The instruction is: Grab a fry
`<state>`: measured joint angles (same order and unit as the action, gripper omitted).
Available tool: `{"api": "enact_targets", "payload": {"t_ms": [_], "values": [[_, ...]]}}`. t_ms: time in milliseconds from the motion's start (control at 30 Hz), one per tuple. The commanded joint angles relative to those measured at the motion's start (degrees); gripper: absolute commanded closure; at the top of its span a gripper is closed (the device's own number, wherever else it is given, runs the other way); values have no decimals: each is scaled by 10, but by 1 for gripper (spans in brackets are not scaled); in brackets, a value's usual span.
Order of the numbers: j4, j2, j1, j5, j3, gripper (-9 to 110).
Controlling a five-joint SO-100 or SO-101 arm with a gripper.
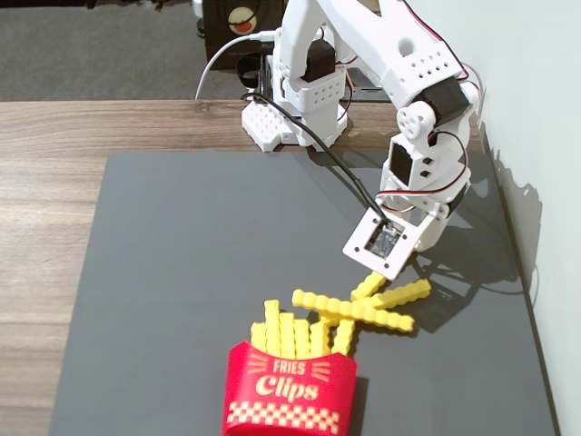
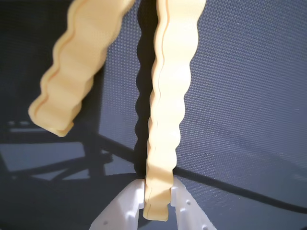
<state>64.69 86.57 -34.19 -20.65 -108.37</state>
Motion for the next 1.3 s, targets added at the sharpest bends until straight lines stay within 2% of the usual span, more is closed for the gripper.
{"api": "enact_targets", "payload": {"t_ms": [0, 400, 500, 700, 967, 1067, 1267], "values": [[20, 33, -2, -12, 12, 101], [91, 202, 76, -86, -112, 101], [120, 263, 112, -145, -145, 101], [199, 374, 219, -342, -163, 101], [230, 412, 326, -560, -122, 101], [230, 416, 333, -609, -117, 101], [253, 411, 304, -623, -76, 101]]}}
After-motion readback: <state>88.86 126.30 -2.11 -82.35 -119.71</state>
